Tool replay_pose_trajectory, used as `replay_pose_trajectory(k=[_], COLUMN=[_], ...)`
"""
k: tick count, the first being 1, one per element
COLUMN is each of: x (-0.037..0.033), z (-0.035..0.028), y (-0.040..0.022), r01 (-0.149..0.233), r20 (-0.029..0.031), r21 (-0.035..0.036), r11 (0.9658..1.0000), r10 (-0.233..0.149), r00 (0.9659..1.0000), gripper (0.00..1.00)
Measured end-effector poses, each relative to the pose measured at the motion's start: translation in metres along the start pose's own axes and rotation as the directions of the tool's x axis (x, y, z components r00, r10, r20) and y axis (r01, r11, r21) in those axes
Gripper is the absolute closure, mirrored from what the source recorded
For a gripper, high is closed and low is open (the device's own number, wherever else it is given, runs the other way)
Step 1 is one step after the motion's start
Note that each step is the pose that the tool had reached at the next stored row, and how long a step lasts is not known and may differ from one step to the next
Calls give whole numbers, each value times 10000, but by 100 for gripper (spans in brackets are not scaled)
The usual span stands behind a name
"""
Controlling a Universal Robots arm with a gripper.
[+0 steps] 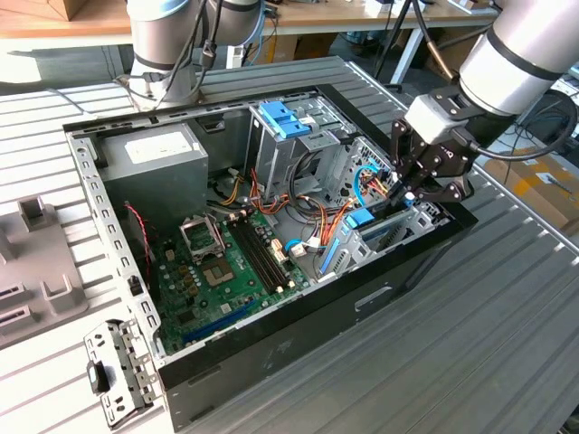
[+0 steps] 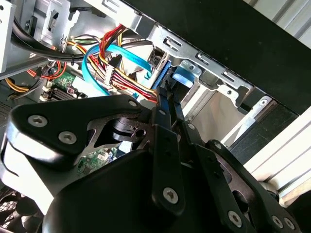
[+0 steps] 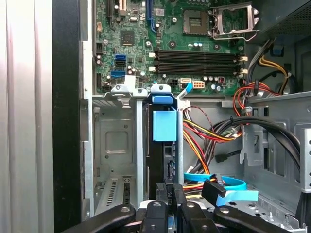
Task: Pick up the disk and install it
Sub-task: 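Insert the first disk wire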
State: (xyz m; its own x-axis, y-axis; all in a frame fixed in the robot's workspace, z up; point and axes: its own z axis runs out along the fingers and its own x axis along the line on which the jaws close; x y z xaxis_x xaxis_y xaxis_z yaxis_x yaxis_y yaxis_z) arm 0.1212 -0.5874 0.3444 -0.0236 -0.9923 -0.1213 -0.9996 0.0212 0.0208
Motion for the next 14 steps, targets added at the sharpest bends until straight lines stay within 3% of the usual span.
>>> replay_pose_trajectory(k=[5,14], x=[-61,-40], z=[12,47], y=[1,2], r01=[0,-1], r20=[3,-4], r21=[0,0], r11=[10000,10000], r10=[0,1], r00=[10000,10000], gripper=[83,83])
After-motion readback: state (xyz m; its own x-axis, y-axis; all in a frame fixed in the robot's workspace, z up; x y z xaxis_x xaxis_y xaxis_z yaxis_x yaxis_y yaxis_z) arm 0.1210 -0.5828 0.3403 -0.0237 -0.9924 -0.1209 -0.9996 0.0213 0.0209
